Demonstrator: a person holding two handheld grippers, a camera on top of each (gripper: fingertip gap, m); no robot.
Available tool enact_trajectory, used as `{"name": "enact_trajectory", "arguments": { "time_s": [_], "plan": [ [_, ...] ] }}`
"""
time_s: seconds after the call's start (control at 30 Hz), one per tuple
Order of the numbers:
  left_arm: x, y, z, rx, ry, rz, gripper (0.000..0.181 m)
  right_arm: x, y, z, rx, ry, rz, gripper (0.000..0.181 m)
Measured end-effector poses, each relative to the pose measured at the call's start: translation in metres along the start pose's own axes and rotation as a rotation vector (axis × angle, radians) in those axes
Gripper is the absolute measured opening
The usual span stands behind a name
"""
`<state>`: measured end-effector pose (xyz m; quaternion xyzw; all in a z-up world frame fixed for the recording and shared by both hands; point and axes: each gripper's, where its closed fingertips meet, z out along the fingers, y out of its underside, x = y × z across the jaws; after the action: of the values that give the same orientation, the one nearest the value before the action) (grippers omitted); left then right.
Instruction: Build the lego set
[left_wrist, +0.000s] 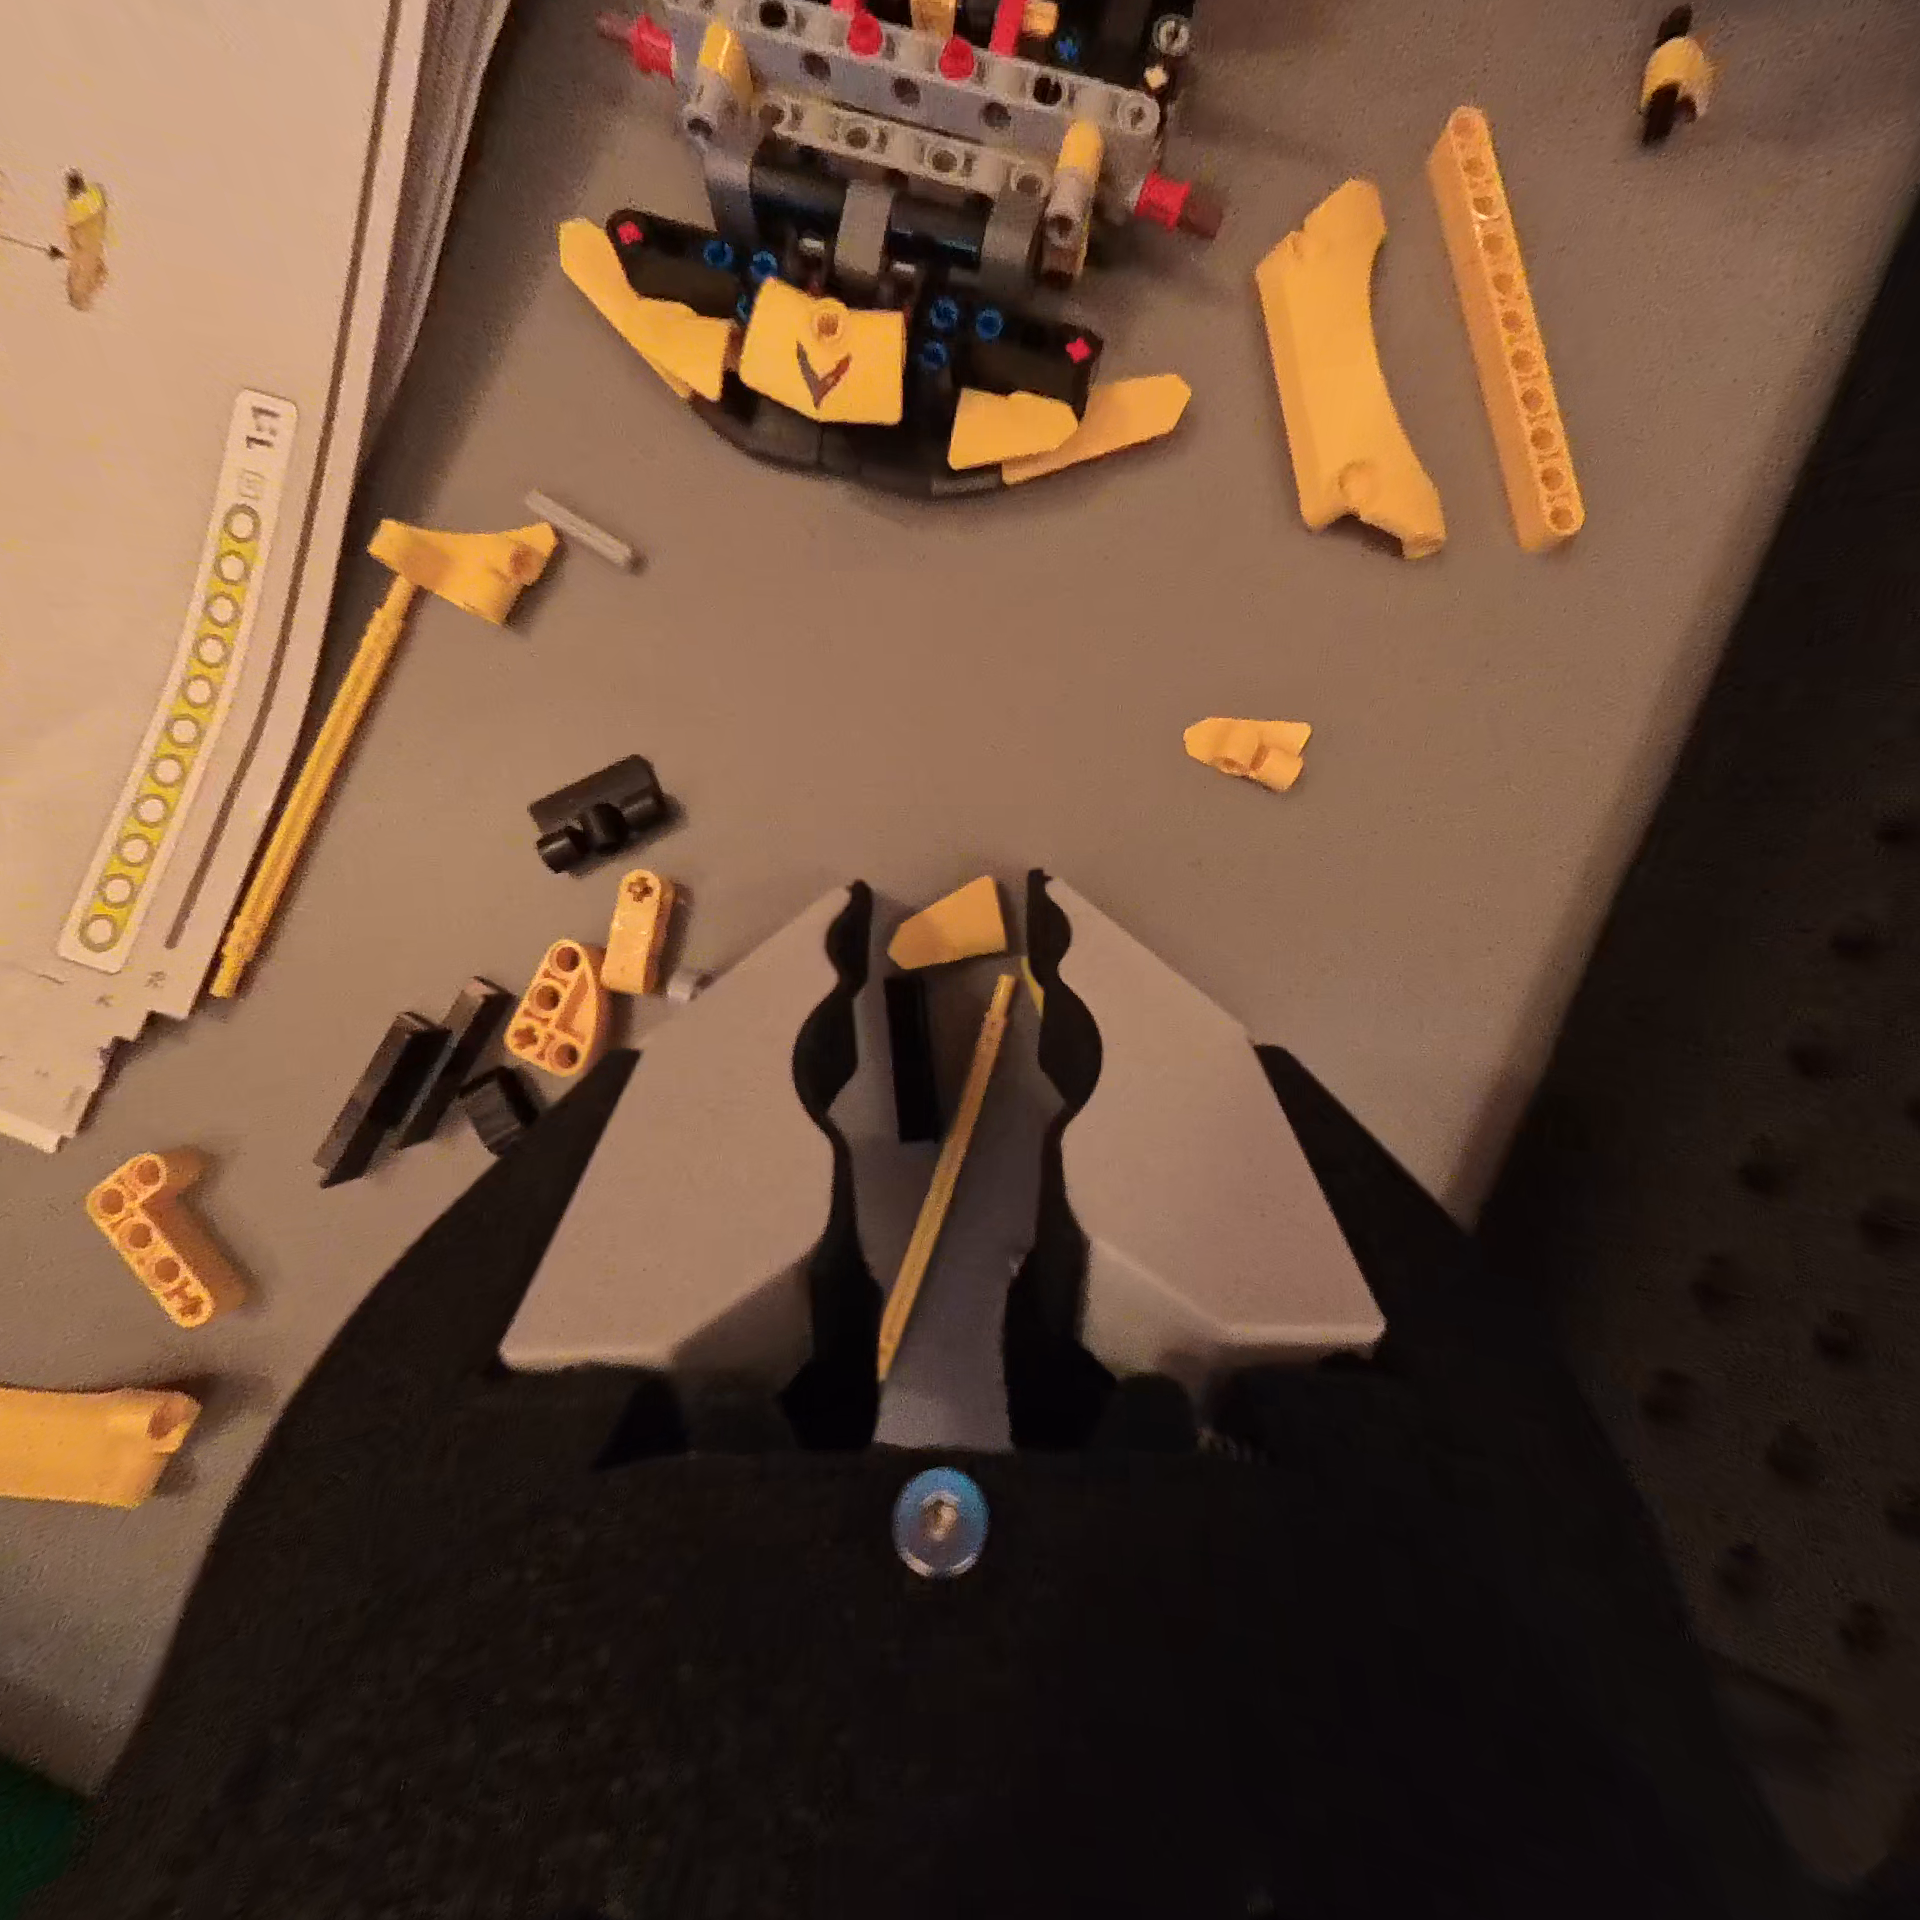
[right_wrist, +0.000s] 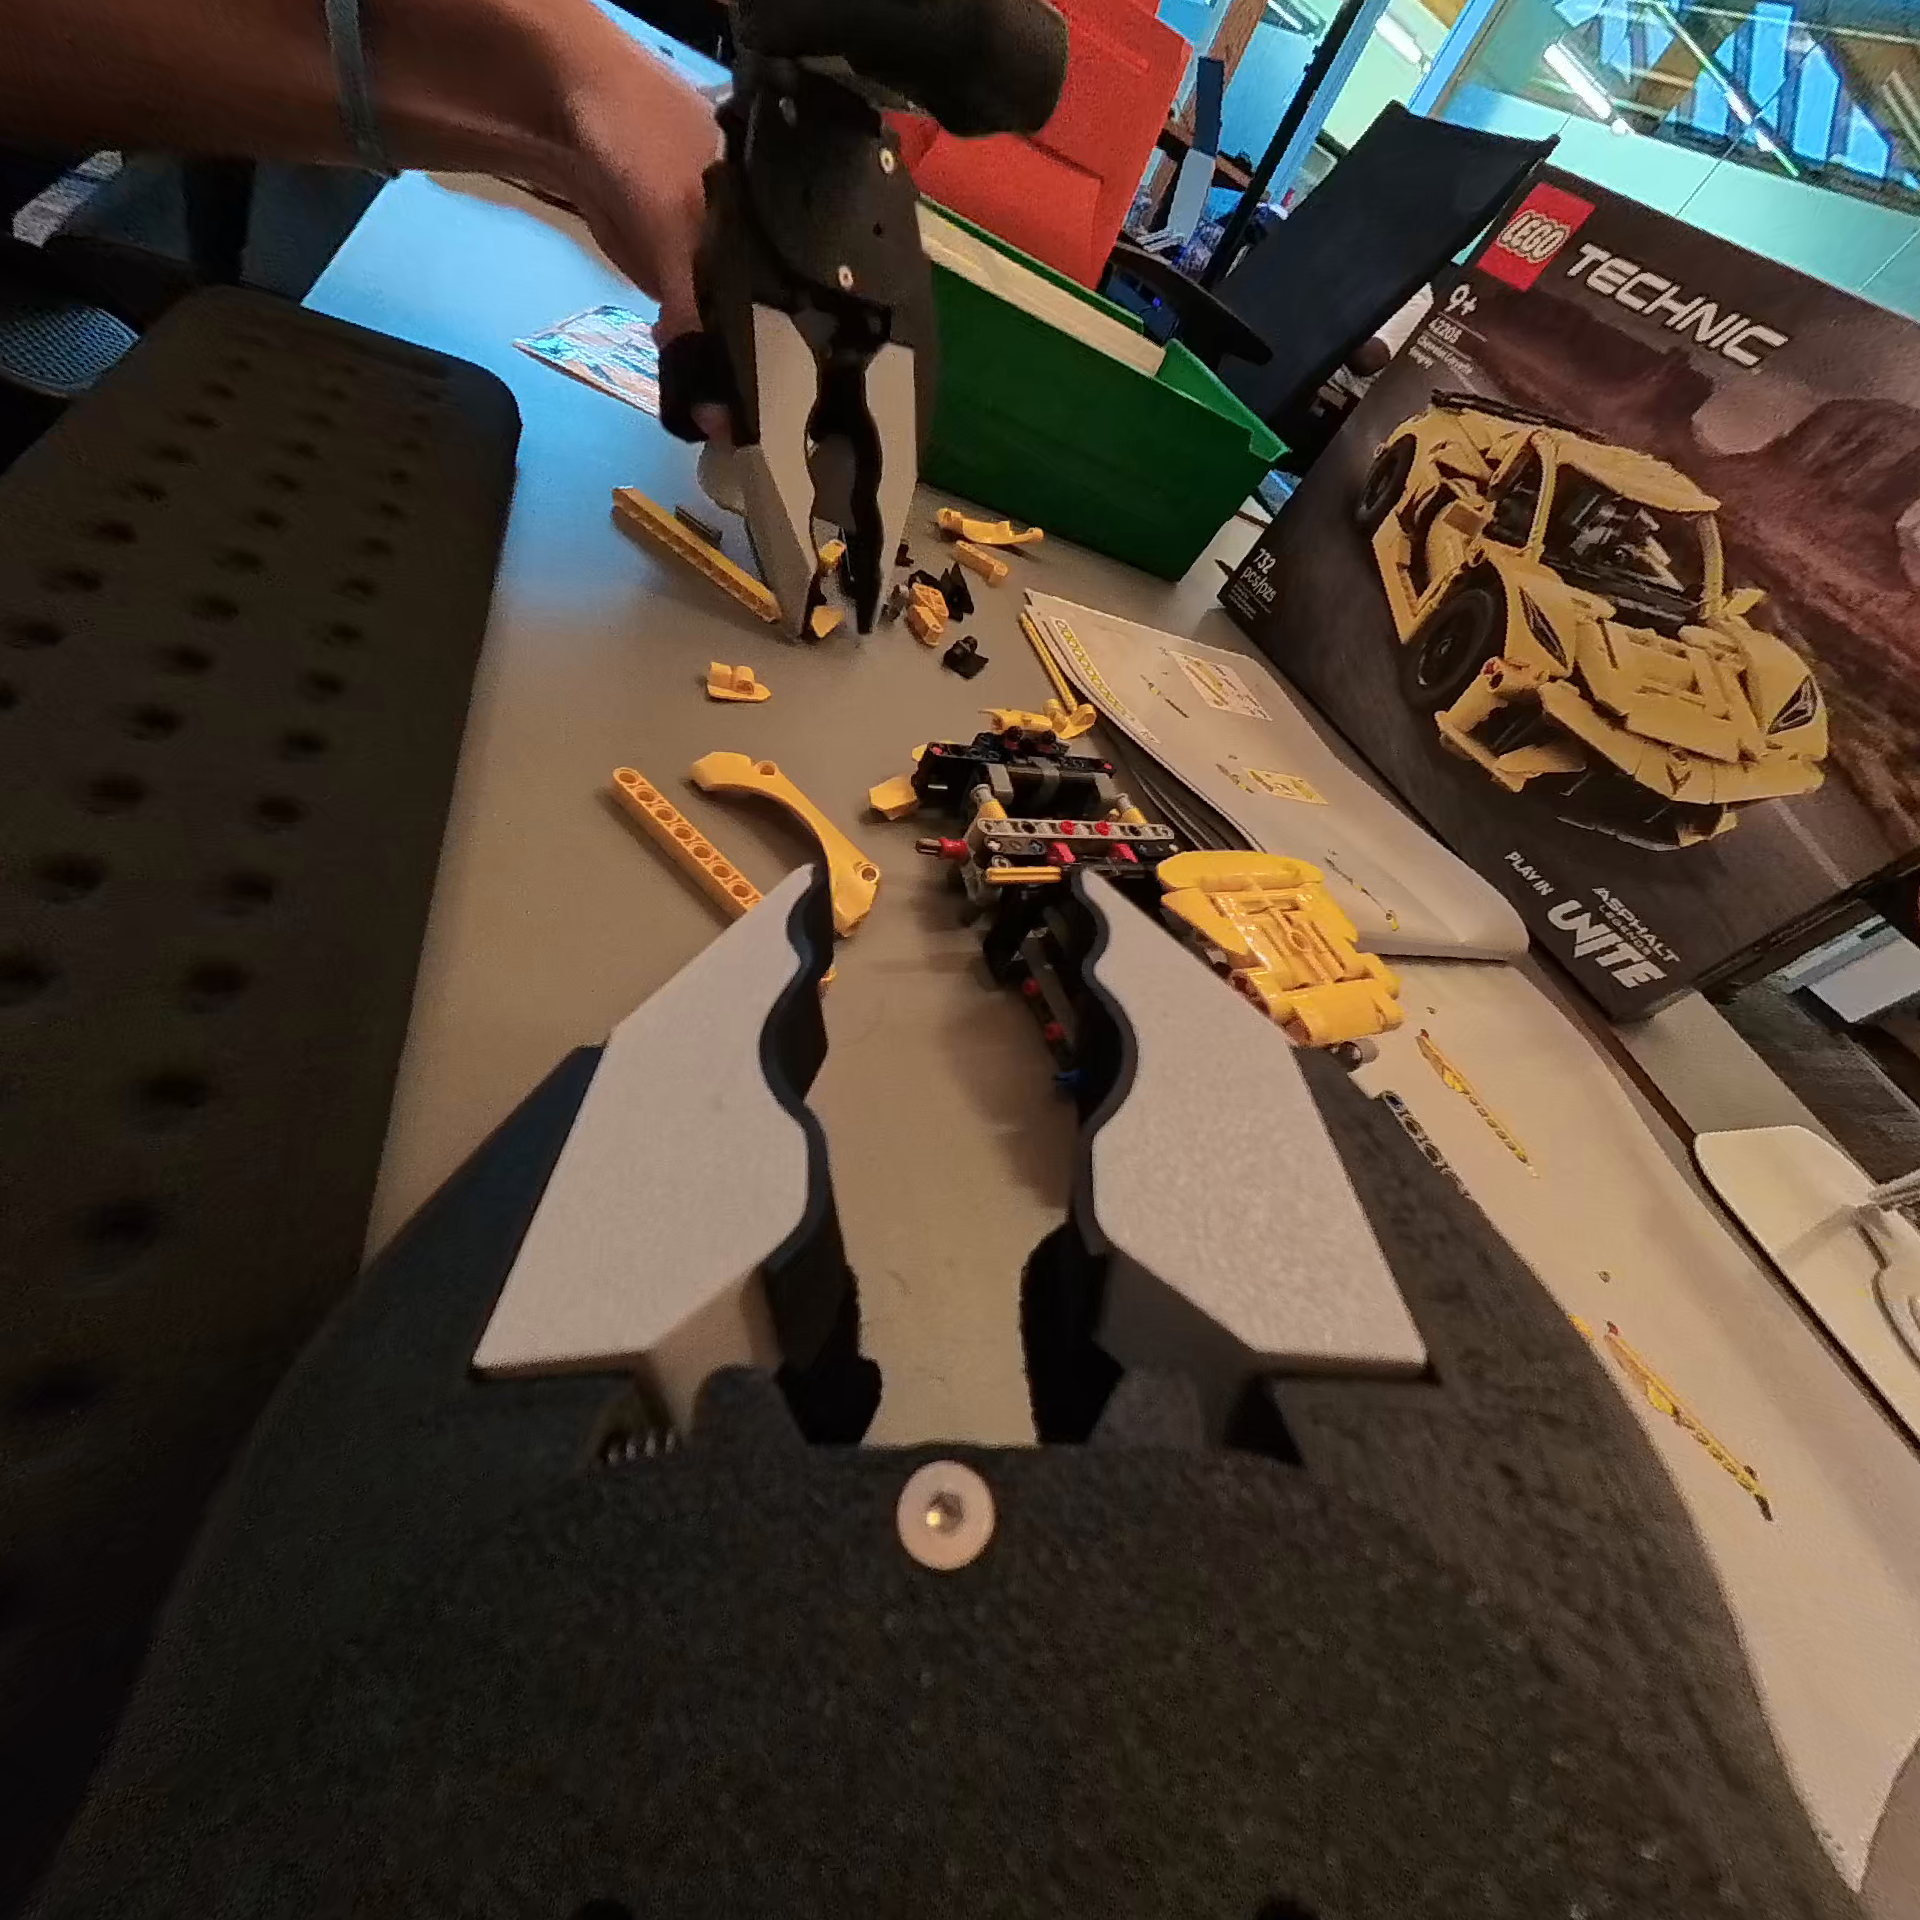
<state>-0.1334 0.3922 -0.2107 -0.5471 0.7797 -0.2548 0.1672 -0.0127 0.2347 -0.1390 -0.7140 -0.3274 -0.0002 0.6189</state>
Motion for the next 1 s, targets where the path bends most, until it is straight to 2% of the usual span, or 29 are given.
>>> {"name": "enact_trajectory", "arguments": {
  "time_s": [0.07, 0.2, 0.33, 0.43, 0.53, 0.6, 0.7, 0.8, 0.9, 1.0],
  "plan": [
    [-0.001, 0.004, -0.001, -0.026, 0.014, -0.018, 0.021, -0.002, 0.001, 0.001, -0.004, -0.006, -0.001, 0.044],
    [-0.031, 0.007, -0.004, -0.016, -0.104, -0.021, 0.020, -0.002, 0.002, 0.001, -0.010, -0.008, 0.003, 0.044],
    [-0.038, 0.006, -0.003, -0.003, -0.072, -0.095, 0.025, -0.001, 0.002, 0.001, -0.009, -0.006, 0.006, 0.043],
    [-0.019, -0.006, -0.003, 0.037, -0.040, -0.070, 0.040, 0.000, 0.003, 0.000, -0.010, 0.000, 0.004, 0.043],
    [0.029, -0.022, -0.001, 0.107, 0.074, 0.026, 0.040, 0.002, 0.001, -0.001, -0.005, 0.007, 0.003, 0.043],
    [0.044, -0.023, 0.005, 0.096, 0.077, 0.090, 0.040, 0.002, -0.001, -0.002, 0.002, 0.010, -0.002, 0.042],
    [0.055, -0.027, 0.013, 0.087, 0.116, 0.104, 0.034, 0.006, 0.002, -0.005, -0.010, 0.027, -0.013, 0.042],
    [0.062, -0.025, 0.017, 0.059, 0.172, 0.097, 0.022, 0.033, 0.012, -0.026, -0.033, 0.140, -0.005, 0.040],
    [0.061, -0.026, 0.019, 0.060, 0.153, 0.114, 0.017, 0.066, 0.014, -0.052, -0.002, 0.256, 0.067, 0.037],
    [0.057, -0.028, 0.020, 0.060, 0.108, 0.116, 0.017, 0.086, 0.009, -0.065, 0.051, 0.329, 0.120, 0.037]
  ]
}}
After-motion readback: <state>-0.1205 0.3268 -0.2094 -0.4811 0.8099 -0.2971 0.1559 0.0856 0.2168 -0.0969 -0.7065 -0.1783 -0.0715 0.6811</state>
